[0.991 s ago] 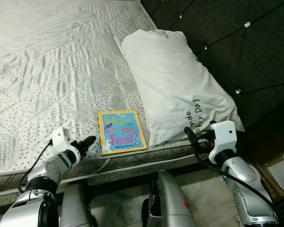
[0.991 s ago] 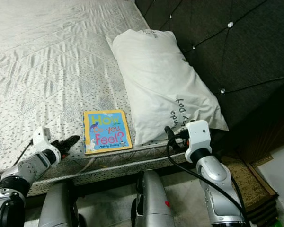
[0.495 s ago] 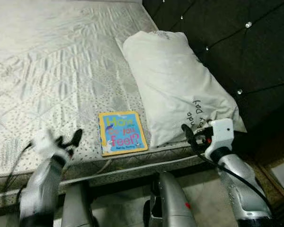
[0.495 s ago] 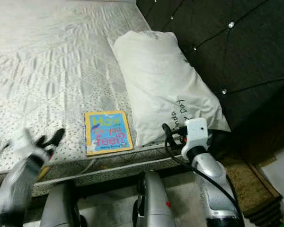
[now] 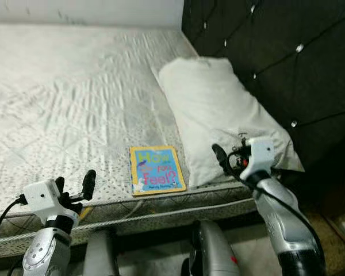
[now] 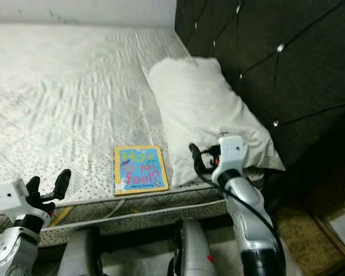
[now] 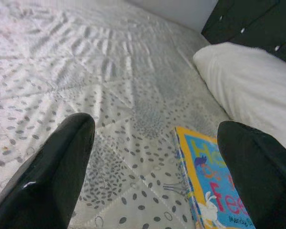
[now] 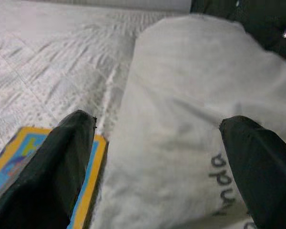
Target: Clean up the room
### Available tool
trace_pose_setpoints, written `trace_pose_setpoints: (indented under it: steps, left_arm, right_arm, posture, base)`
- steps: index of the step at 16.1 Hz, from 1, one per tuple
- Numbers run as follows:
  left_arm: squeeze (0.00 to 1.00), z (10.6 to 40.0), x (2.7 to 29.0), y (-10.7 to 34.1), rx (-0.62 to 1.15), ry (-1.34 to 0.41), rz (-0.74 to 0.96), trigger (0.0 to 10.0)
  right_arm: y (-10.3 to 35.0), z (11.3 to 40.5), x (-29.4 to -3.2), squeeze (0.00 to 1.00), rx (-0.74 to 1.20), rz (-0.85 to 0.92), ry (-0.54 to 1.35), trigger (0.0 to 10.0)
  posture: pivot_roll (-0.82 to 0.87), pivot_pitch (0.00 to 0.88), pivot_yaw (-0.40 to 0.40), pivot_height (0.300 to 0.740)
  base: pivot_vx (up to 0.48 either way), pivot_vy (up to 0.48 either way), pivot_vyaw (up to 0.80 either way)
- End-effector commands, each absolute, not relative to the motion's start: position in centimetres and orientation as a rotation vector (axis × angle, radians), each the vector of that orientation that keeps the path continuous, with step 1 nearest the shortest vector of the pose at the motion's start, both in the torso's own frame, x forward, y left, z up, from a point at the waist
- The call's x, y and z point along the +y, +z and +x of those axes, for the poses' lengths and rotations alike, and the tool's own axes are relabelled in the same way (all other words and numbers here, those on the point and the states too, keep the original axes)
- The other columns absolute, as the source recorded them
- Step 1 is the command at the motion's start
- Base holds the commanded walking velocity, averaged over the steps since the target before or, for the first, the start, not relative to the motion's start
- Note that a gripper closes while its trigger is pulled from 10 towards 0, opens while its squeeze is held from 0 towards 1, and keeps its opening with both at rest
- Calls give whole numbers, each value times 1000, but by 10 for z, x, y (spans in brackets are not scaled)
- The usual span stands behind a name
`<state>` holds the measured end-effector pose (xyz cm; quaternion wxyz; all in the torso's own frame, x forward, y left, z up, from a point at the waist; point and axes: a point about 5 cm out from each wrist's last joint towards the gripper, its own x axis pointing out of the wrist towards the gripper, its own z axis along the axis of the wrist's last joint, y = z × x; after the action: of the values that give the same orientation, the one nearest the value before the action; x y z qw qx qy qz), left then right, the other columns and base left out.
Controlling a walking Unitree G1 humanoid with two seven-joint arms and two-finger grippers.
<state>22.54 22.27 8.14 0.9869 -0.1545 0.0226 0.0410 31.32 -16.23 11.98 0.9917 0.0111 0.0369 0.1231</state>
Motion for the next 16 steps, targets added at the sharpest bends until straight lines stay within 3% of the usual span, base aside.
trace_pose_setpoints:
  steps: [1, 5, 6, 7, 8, 9, 16]
  left_arm:
    - [1000, 228, 220, 88, 22, 72, -296, 10000]
    - [1000, 235, 210, 95, -3, 64, -298, 10000]
    - [784, 236, 211, 95, 0, 73, -300, 10000]
    - [310, 236, 211, 94, 2, 75, -301, 10000]
    - [310, 237, 211, 94, 3, 77, -302, 10000]
    - [0, 238, 211, 93, 3, 76, -302, 10000]
    - [0, 254, 198, 103, -35, 39, -312, 10000]
  right_arm:
    - [119, 315, -167, 0, 73, 33, 223, 10000]
    - [126, 327, -166, 0, 37, 67, 208, 10000]
    - [126, 329, -165, 0, 32, 77, 208, 10000]
    - [126, 330, -164, 0, 31, 79, 208, 10000]
    - [126, 331, -164, 0, 30, 80, 209, 10000]
    - [126, 332, -163, 0, 28, 82, 211, 10000]
    - [129, 342, -159, 0, -4, 93, 216, 10000]
  posture:
    - [31, 0, -74, 556]
    - [37, 0, -68, 570]
    - [41, 0, -69, 585]
    - [43, 0, -68, 594]
    - [43, 0, -68, 604]
    - [45, 0, -69, 613]
    - [49, 0, -68, 656]
  base:
    - [0, 0, 0]
    - [0, 0, 0]
    - [0, 0, 0]
    - [0, 0, 0]
    - [0, 0, 0]
    - [0, 0, 0]
    - [0, 0, 0]
